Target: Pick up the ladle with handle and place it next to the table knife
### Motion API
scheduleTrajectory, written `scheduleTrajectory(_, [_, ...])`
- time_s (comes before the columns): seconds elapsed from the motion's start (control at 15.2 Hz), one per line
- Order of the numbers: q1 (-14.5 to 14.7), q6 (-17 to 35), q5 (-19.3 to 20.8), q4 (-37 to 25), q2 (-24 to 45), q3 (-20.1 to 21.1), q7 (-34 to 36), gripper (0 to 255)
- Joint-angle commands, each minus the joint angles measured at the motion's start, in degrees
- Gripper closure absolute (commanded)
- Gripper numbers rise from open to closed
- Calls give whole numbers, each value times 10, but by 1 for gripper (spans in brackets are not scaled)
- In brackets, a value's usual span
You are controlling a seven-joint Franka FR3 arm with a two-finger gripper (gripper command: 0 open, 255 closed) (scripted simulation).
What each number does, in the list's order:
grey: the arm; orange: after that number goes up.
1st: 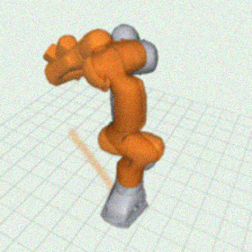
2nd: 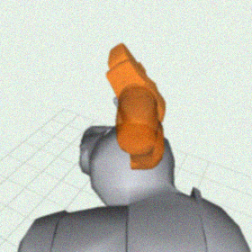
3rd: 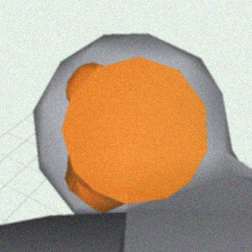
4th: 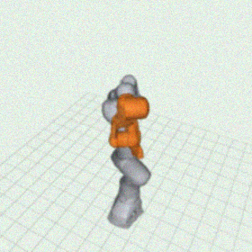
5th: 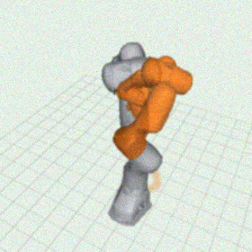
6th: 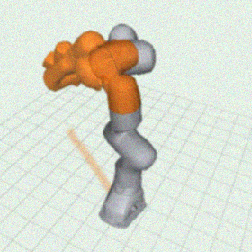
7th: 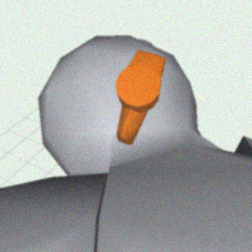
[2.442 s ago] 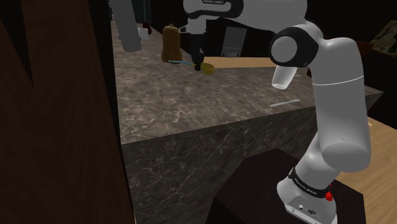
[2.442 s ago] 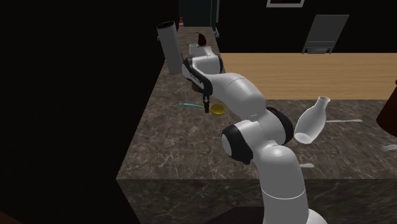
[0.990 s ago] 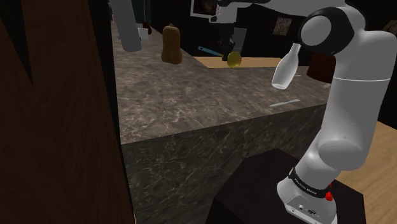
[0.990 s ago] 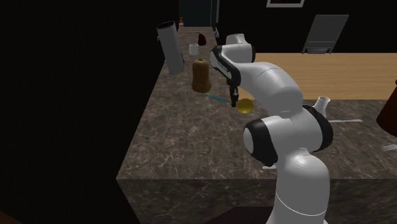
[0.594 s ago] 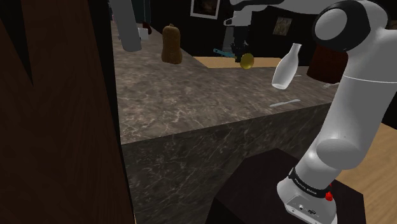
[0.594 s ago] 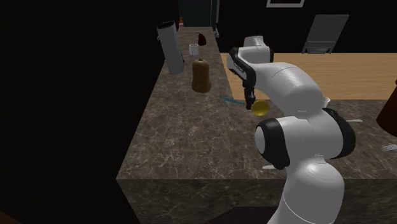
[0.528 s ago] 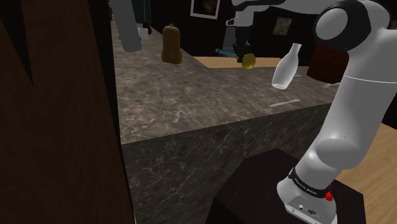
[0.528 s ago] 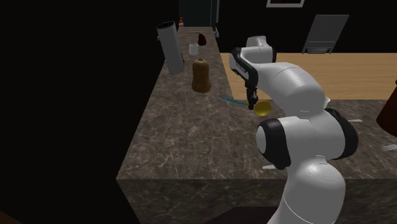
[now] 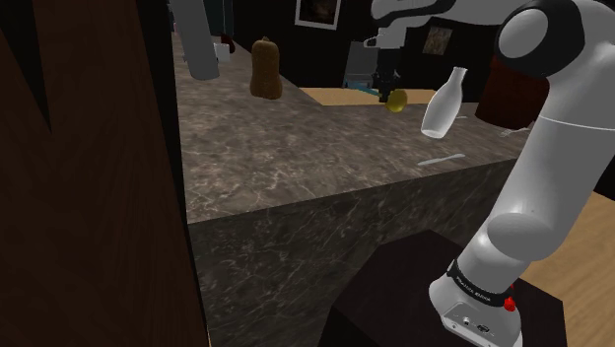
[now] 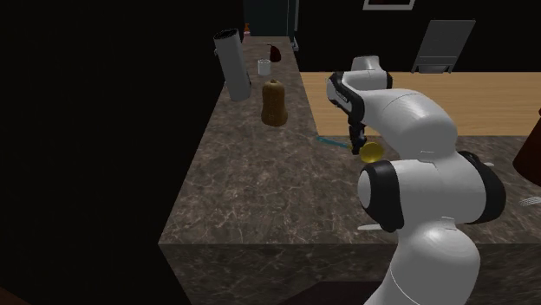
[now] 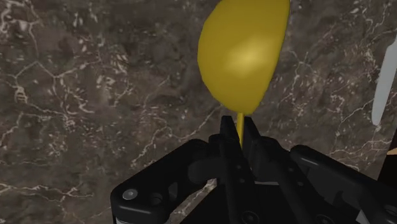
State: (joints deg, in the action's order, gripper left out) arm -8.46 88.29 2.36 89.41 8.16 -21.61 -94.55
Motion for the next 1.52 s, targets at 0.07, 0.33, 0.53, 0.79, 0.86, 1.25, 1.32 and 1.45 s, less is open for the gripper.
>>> scheduleTrajectory(0.07, [1, 26, 1, 29, -4, 0, 2, 255])
scheduleTrajectory(0.33, [1, 57, 1, 61, -4, 1, 5, 255])
scheduleTrajectory(0.53, [2, 79, 1, 83, -3, 1, 6, 255])
scheduleTrajectory(0.79, [2, 109, 0, 110, 0, 1, 7, 255])
scheduleTrajectory(0.86, [2, 117, 0, 116, 1, 1, 8, 255])
scheduleTrajectory(1.25, [1, 137, -1, 133, 5, 2, 8, 255])
scheduleTrajectory(1.32, [1, 137, -1, 133, 5, 2, 8, 255])
scheduleTrajectory(1.45, [1, 137, -1, 133, 5, 2, 8, 255])
